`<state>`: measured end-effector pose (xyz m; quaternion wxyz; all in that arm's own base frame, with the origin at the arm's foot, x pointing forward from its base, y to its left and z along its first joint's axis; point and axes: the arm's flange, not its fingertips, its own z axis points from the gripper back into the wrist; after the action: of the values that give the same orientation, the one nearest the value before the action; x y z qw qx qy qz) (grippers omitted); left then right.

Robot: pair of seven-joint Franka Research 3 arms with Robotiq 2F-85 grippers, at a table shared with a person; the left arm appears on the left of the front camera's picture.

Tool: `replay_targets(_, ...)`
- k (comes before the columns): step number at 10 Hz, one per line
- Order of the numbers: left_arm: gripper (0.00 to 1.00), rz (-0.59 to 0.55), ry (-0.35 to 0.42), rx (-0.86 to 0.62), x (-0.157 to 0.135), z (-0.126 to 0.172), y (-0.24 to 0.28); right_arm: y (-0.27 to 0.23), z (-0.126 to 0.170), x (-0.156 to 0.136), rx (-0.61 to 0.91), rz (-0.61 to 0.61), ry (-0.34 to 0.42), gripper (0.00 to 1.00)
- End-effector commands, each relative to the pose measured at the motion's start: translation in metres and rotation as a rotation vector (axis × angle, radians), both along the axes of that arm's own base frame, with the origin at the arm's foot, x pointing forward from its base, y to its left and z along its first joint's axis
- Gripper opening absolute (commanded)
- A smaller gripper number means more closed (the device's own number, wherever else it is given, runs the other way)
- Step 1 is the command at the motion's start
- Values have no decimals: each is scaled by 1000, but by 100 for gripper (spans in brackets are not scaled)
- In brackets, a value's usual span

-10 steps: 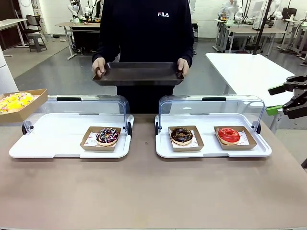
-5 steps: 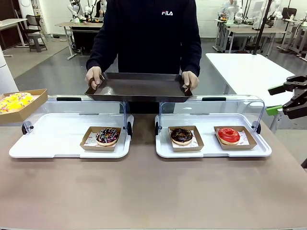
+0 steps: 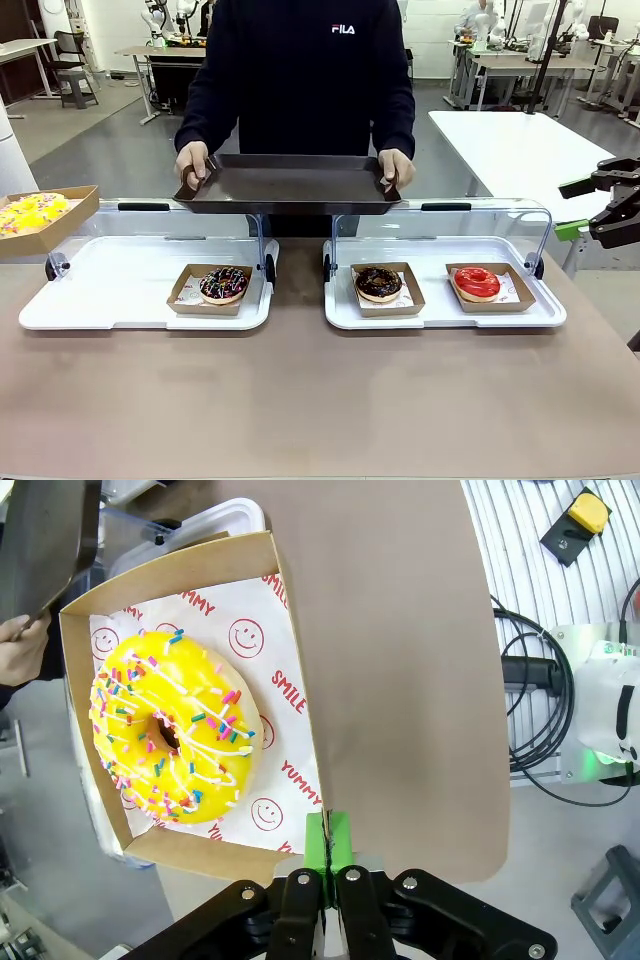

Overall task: Provide the desired donut to the person.
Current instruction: Place the picked Paper togo box onto the Handle tray extended by the person.

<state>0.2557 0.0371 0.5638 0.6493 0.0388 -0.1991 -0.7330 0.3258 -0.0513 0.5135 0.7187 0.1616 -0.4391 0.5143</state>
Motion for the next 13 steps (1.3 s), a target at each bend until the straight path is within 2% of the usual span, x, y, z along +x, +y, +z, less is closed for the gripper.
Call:
replay_targets(1,0,13,5,15,-2,-3,1,1,-1,3,20,17,-14,100)
replay_targets(3,1,0,0,0,0,0,0,1,-1,3,20,17,-14,100)
replay_targets(4,1,87,37,-14,17,26,-28,1,-1,3,20,17,-14,100)
replay_targets(5,1,160,54,36,36,49,-61,1,-1,3,20,17,-14,100)
replay_targets(7,1,212,73,70,84,88,-136,1,-1,3,20,17,-14,100)
replay_targets(8,1,259,84,55,114,97,-169,1,-1,3,20,17,-14,100)
replay_targets(10,1,306,100,35,173,95,-227,1,-1,3,20,17,-14,100)
replay_targets(12,1,330,107,58,222,71,-263,1,-1,3,20,17,-14,100)
replay_targets(13,1,295,134,67,240,56,-269,1,-1,3,20,17,-14,100)
